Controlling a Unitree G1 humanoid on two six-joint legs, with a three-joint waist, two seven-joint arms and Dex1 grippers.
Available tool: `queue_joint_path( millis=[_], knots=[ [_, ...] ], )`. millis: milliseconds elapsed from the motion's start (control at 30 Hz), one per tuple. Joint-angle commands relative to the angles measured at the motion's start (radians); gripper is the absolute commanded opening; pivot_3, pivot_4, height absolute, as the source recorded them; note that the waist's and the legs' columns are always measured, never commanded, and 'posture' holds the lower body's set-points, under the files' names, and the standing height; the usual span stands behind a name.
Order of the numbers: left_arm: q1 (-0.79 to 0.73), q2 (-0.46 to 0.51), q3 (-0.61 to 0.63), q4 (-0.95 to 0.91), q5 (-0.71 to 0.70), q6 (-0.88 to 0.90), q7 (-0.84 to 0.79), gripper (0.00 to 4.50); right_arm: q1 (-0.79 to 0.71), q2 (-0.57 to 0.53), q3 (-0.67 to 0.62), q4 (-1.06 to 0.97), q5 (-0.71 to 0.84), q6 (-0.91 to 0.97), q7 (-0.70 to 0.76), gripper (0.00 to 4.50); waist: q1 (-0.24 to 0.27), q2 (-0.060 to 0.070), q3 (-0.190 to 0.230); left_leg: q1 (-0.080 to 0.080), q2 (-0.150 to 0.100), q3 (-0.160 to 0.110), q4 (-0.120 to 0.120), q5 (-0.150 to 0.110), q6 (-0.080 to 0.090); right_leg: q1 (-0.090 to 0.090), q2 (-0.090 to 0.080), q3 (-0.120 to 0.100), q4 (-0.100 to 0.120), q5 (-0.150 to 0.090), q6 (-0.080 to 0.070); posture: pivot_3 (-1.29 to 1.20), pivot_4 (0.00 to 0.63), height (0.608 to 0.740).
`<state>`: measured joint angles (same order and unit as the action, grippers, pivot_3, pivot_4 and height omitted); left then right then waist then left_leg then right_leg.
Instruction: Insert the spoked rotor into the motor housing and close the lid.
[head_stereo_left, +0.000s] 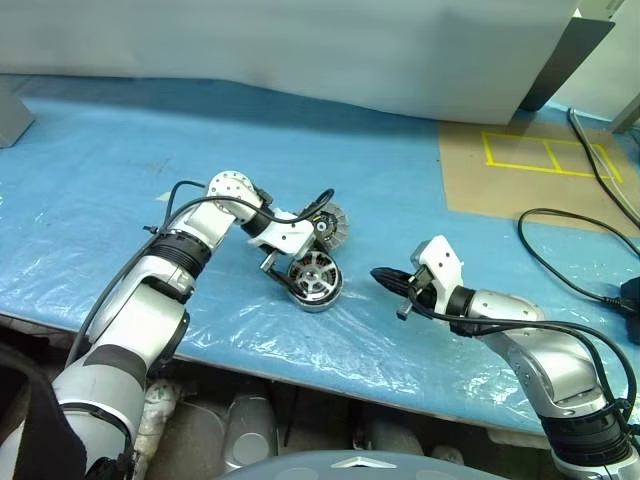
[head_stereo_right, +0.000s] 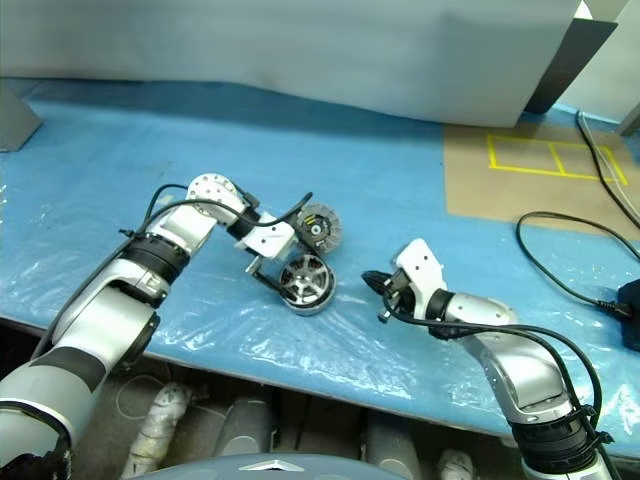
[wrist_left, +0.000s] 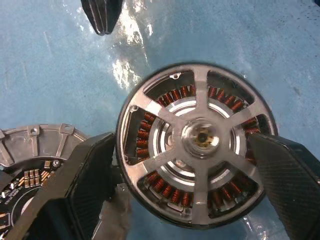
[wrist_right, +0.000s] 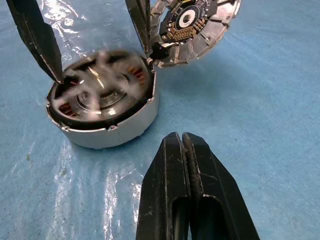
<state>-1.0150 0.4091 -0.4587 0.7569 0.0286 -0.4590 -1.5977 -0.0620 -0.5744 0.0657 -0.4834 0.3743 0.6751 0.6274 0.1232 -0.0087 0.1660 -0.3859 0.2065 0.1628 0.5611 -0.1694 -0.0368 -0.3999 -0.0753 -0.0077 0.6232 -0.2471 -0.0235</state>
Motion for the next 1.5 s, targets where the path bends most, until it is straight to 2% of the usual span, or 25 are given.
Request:
queue_joint_path(
  millis=[33, 200, 267, 367, 467, 600, 733, 867, 1133, 1300, 1400, 1500],
  knots=[
    [-0.031, 0.016, 0.036, -0.021, -0.043, 0.026, -0.011, 4.48, -0.006, 0.006, 0.003, -0.047, 0.005, -0.004, -0.008, 0.0, 0.0, 0.0, 0.0, 0.0, 0.0, 0.0, 0.0, 0.0, 0.0, 0.0, 0.0, 0.0, 0.0, 0.0, 0.0, 0.0, 0.15, 0.74],
    [-0.04, 0.106, 0.023, -0.151, -0.234, 0.191, -0.017, 4.48, -0.018, 0.003, 0.001, -0.064, 0.02, 0.017, -0.009, 0.0, -0.001, 0.0, 0.0, 0.0, 0.0, 0.0, 0.0, 0.0, 0.0, 0.0, 0.0, 0.0, 0.0, 0.0, 0.0, 0.0, 0.15, 0.74],
    [-0.036, 0.142, 0.063, -0.194, -0.301, 0.274, -0.017, 4.48, -0.051, 0.018, -0.023, -0.069, 0.065, 0.032, 0.0, 0.0, -0.002, 0.001, 0.0, 0.0, 0.0, 0.0, 0.0, 0.0, 0.0, -0.001, 0.0, 0.0, 0.0, 0.0, 0.0, 0.0, 0.15, 0.74],
    [-0.016, 0.166, 0.116, -0.221, -0.324, 0.36, -0.008, 4.48, -0.089, 0.027, -0.033, -0.064, 0.094, 0.035, 0.012, 0.0, -0.002, 0.002, 0.001, 0.0, 0.0, 0.0, 0.0, 0.0, 0.0, -0.001, 0.0, 0.0, 0.0, 0.0, 0.0, 0.0, 0.15, 0.74],
    [0.039, 0.18, 0.209, -0.235, -0.364, 0.527, 0.075, 4.48, -0.155, 0.041, 0.019, -0.013, 0.089, 0.015, 0.051, 0.0, -0.004, 0.003, 0.001, 0.0, 0.0, 0.001, 0.0, 0.0, 0.0, -0.001, 0.0, 0.001, 0.0, 0.0, -0.001, 0.0, 0.15, 0.74],
    [0.14, 0.143, 0.315, -0.28, -0.403, 0.673, 0.243, 4.48, -0.231, 0.076, 0.098, 0.088, 0.058, -0.006, 0.096, 0.0, -0.018, 0.003, 0.001, 0.0, 0.0, 0.0, 0.0, 0.0, 0.0, -0.001, 0.0, 0.0, 0.0, 0.0, -0.001, 0.0, 0.15, 0.74],
    [0.219, 0.117, 0.345, -0.296, -0.364, 0.683, 0.349, 4.48, -0.303, 0.107, 0.136, 0.19, 0.04, -0.038, 0.139, 0.0, -0.024, 0.003, 0.001, -0.003, 0.0, 0.0, 0.001, 0.0, 0.0, -0.001, 0.0, -0.001, 0.0, 0.0, -0.001, 0.0, 0.15, 0.74],
    [0.237, 0.102, 0.374, -0.294, -0.369, 0.711, 0.41, 4.48, -0.362, 0.133, 0.167, 0.273, 0.019, -0.078, 0.183, 0.0, -0.025, 0.003, 0.001, -0.005, 0.001, -0.002, 0.001, 0.0, 0.0, -0.002, 0.0, -0.003, 0.0, 0.0, 0.0, 0.0, 0.15, 0.74],
    [0.293, 0.105, 0.454, -0.42, -0.464, 0.867, 0.426, 4.48, -0.366, 0.178, 0.189, 0.404, 0.083, -0.034, 0.314, 0.0, -0.027, 0.003, 0.001, -0.006, 0.001, -0.002, 0.001, 0.0, 0.0, -0.003, 0.0, -0.003, 0.0, 0.0, -0.001, 0.0, 0.15, 0.74],
    [0.347, 0.113, 0.443, -0.52, -0.468, 0.899, 0.428, 4.48, -0.353, 0.144, 0.331, 0.619, -0.134, -0.192, 0.321, 0.0, -0.029, 0.004, 0.0, -0.005, 0.0, -0.002, 0.002, 0.0, 0.0, -0.002, 0.0, -0.003, 0.0, -0.002, -0.005, 0.0, 0.15, 0.74],
    [0.364, 0.12, 0.44, -0.54, -0.459, 0.905, 0.425, 4.48, -0.366, 0.157, 0.259, 0.583, -0.061, -0.171, 0.333, 0.0, -0.029, 0.004, 0.0, 0.003, 0.001, -0.002, 0.001, 0.0, 0.0, 0.006, 0.0, -0.003, 0.0, -0.003, -0.005, 0.0, 0.15, 0.74],
    [0.372, 0.123, 0.445, -0.544, -0.457, 0.91, 0.428, 4.48, -0.379, 0.13, 0.19, 0.482, 0.002, -0.128, 0.351, 0.0, -0.029, 0.004, 0.0, 0.004, 0.001, -0.002, 0.002, 0.0, 0.001, 0.006, 0.0, -0.002, -0.001, -0.003, -0.005, 0.0, 0.15, 0.74]
  ],
)
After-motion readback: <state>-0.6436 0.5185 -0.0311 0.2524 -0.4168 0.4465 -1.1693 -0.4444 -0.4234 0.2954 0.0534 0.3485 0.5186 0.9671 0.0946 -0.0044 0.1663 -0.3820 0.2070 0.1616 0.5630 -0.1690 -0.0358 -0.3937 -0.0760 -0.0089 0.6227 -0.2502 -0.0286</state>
